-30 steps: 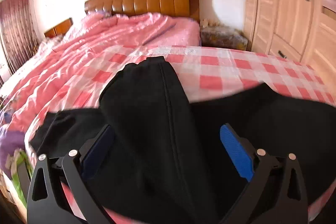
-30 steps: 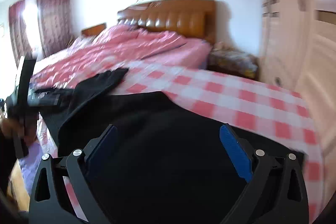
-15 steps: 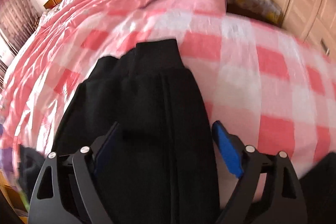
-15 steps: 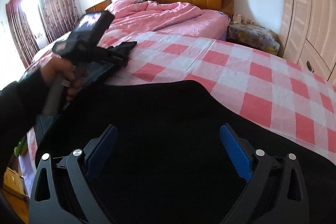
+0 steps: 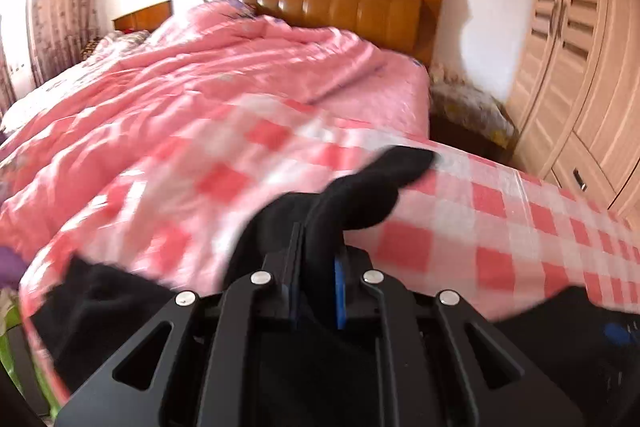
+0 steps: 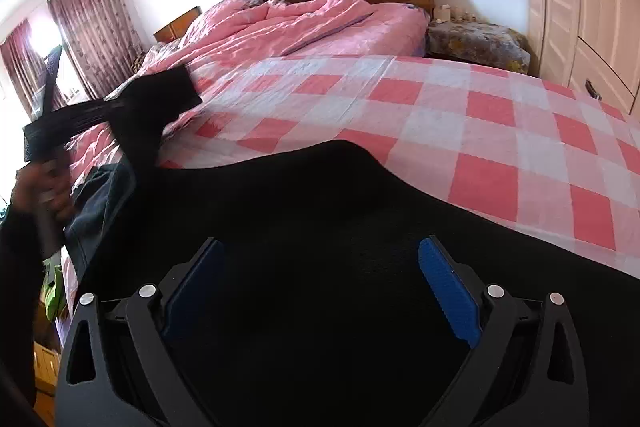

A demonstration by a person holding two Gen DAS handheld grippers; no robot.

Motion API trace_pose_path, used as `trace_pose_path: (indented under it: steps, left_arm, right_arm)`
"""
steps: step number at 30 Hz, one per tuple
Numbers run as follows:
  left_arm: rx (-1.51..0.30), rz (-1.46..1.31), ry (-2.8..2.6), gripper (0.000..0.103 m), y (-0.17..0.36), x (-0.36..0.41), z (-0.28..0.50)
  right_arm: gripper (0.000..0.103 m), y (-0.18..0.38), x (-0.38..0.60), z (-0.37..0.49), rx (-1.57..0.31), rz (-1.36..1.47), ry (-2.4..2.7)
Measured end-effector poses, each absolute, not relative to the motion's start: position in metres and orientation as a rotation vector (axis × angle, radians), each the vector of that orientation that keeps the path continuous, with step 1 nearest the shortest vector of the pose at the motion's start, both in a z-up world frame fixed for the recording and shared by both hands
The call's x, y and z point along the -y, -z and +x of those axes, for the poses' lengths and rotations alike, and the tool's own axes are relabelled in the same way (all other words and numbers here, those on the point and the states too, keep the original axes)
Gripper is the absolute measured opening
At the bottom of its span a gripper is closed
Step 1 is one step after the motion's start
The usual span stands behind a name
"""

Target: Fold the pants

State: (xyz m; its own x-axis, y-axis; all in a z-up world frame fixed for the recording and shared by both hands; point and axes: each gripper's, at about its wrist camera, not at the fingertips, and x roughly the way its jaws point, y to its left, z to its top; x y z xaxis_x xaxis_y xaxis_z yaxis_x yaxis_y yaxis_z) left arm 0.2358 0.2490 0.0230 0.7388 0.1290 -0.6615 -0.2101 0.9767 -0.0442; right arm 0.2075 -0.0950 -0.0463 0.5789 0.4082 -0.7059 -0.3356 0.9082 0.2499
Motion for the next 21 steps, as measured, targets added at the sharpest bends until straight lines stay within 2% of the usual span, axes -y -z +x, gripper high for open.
trace_pose_path:
  steps: [8,11,15,17,18,21]
  left_arm:
    - [-0.731,-0.153,-0.393,0.010,-0.018,-0.355,0.132]
    - [-0.812,-0.227,-0.389,0.010,0.006,-0.391,0.113]
    - [-0.882,-0.226,-0.378,0.016,0.043,-0.410,0.110]
    - [-0.867,-0.238,-0.373,0.023,0.048,-0.412,0.107]
    - [-0.846,-0.252,-0.372,0.032,0.047,-0.413,0.106]
    - [-0.818,-0.248,-0.452,0.074,0.046,-0.415,0.105]
  right_arm:
    - [0.096,0.046,0.090,0.207,-0.858,0.077,-0.436]
    - [0.096,0.048,0.088,0.208,-0.874,0.070,-0.430]
    - [0.096,0.043,0.067,0.202,-0.876,0.005,-0.473]
    - [0.096,0.041,0.054,0.197,-0.874,-0.030,-0.512]
    - [0.096,0.039,0.043,0.194,-0.870,-0.058,-0.539]
    - [0.096,0.042,0.014,0.190,-0.874,-0.143,-0.585]
